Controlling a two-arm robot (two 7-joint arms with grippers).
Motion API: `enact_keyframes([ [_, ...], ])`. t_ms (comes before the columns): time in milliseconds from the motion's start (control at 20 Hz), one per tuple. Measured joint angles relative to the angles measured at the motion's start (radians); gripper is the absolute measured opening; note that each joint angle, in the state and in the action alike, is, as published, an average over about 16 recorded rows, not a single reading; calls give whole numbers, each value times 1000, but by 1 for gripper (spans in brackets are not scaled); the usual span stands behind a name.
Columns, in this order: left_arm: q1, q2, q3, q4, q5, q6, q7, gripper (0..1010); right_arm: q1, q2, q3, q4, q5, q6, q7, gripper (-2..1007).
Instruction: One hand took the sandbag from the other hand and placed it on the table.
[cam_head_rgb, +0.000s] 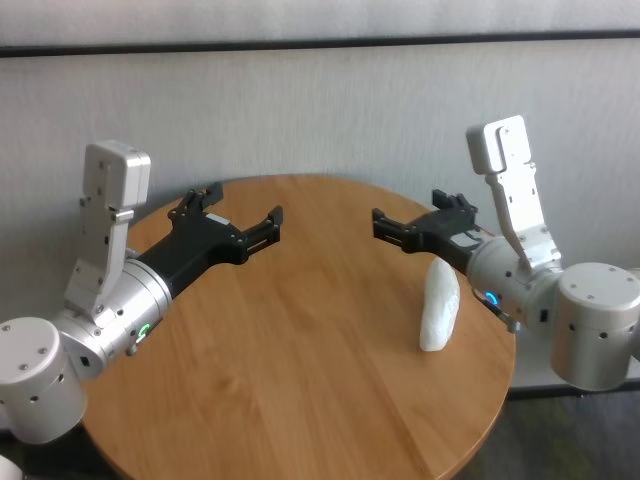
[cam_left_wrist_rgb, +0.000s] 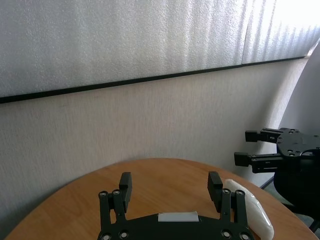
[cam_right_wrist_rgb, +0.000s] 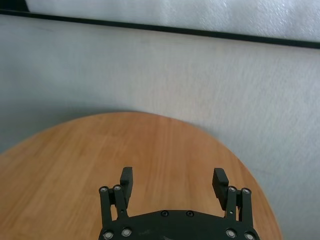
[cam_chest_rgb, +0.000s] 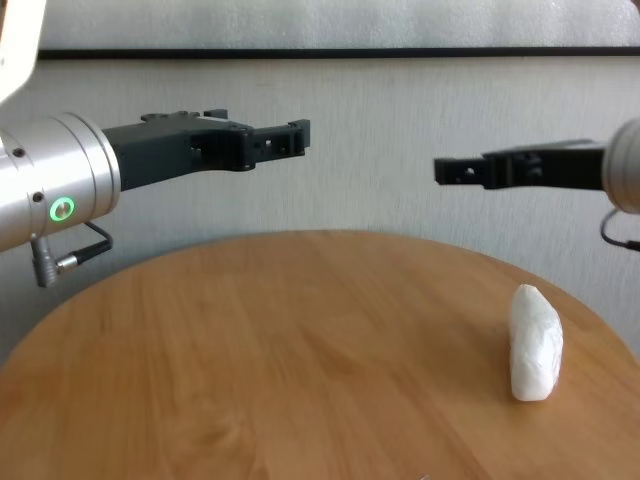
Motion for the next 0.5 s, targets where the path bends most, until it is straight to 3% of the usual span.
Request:
enact_keyframes([
  [500,0,0,0,0,0,0,0,1001,27,-44,-16,-10,-55,-6,23,1001],
])
